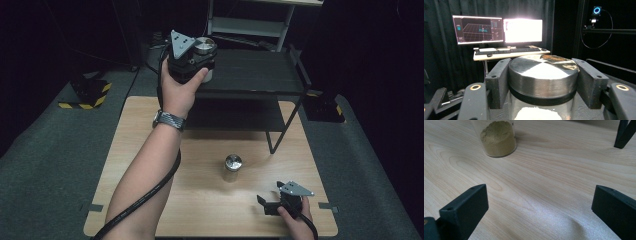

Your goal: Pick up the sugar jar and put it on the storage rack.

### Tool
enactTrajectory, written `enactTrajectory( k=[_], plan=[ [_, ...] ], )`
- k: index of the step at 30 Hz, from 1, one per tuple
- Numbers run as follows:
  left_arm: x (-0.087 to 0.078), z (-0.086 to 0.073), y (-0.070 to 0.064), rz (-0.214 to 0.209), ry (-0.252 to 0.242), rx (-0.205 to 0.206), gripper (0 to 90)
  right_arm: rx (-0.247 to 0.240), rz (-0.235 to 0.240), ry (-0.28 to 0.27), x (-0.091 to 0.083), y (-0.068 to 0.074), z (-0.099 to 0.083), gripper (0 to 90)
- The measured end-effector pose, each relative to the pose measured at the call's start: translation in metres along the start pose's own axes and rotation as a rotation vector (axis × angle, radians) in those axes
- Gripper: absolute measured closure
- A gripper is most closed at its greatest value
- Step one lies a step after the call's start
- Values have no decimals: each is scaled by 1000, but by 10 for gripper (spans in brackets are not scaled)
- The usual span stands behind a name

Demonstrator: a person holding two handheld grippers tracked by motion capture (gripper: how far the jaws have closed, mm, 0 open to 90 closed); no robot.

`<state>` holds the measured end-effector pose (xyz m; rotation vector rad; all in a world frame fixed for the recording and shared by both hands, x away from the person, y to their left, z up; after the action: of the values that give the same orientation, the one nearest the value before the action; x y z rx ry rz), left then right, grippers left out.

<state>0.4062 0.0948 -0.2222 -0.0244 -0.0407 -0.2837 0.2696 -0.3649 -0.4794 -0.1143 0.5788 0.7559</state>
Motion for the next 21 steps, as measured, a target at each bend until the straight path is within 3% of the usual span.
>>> enactTrajectory(
  k=[21],
  plan=[
    [0,1,-3,13,8,13,336,7,0,-2,0,0,0,9]
  ],
)
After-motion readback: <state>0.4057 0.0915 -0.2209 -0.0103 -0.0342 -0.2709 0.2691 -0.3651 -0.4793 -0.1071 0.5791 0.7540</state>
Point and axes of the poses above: each handheld gripper's, and its own axes: x roughly forward along the jaws, z roughly out of its top, y roughly to its left, the point moved 4 cm from there along x, roughly forward along the jaws, and after that the axes turned 8 degrees about z, right-handed, at the moved point
